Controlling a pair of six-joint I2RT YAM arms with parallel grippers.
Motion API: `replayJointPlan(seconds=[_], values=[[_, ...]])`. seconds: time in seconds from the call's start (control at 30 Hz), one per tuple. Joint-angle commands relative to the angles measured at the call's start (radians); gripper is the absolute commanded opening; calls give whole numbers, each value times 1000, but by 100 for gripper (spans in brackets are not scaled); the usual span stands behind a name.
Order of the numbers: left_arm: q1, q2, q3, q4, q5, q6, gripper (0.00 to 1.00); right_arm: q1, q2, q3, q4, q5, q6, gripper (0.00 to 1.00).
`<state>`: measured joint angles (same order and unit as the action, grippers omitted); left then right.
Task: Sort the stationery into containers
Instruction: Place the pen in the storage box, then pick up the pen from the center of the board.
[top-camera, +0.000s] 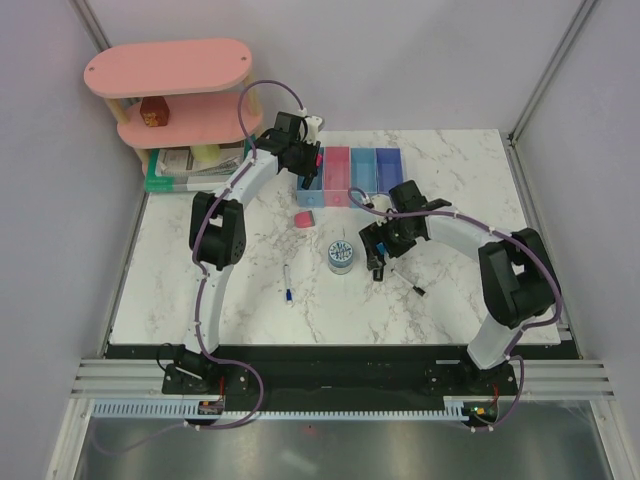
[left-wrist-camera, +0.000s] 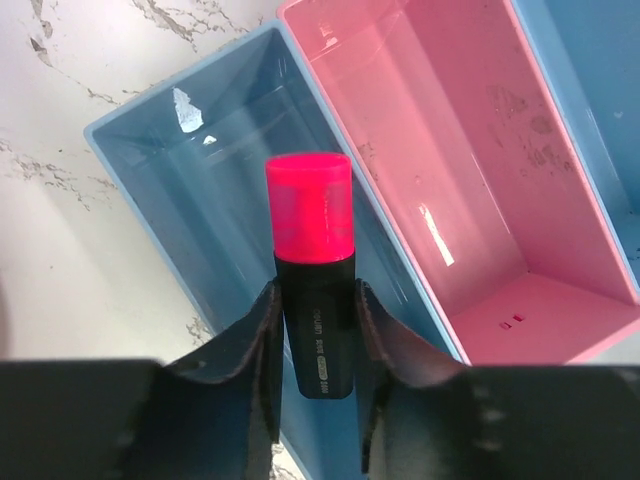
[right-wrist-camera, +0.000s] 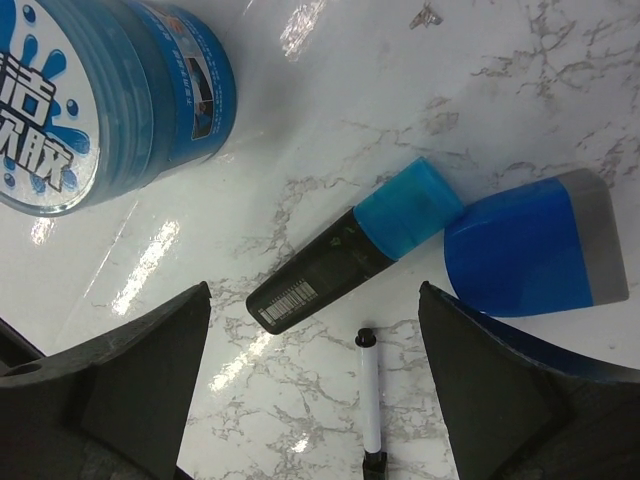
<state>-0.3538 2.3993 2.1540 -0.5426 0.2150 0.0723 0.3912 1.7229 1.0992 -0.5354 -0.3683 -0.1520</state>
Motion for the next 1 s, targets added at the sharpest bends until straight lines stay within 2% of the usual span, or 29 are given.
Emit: replayJointPlan(seconds=[0.0,0.07,0.17,0.23,0.47,0.6,0.73,0.8,0.97], values=[[4,11,44,40,4,7,37,12,18,-10,34,2,19,92],[4,9,41,39,12,3,49,12,30,-6,35,12,20,91],[6,6,38,38,24,0,59,14,44,-5,40,26,28,91],[6,1,37,40,32,-5,63,14,50,-5,43,34,32,90],[12,-49,12,40,79,-28,64,17,63,-1,61,107,51,85],[22,-126,-29,41,135,-51,64,26,84,4,69,143,63,77],[36,-224,-95,41,179,-63,65,44,116,21,74,163,71,71],[50,-294,-150,43,204,-63,65,52,135,25,78,181,78,66],[87,-489,-308,43,225,-42,66,77,162,34,83,241,91,61]])
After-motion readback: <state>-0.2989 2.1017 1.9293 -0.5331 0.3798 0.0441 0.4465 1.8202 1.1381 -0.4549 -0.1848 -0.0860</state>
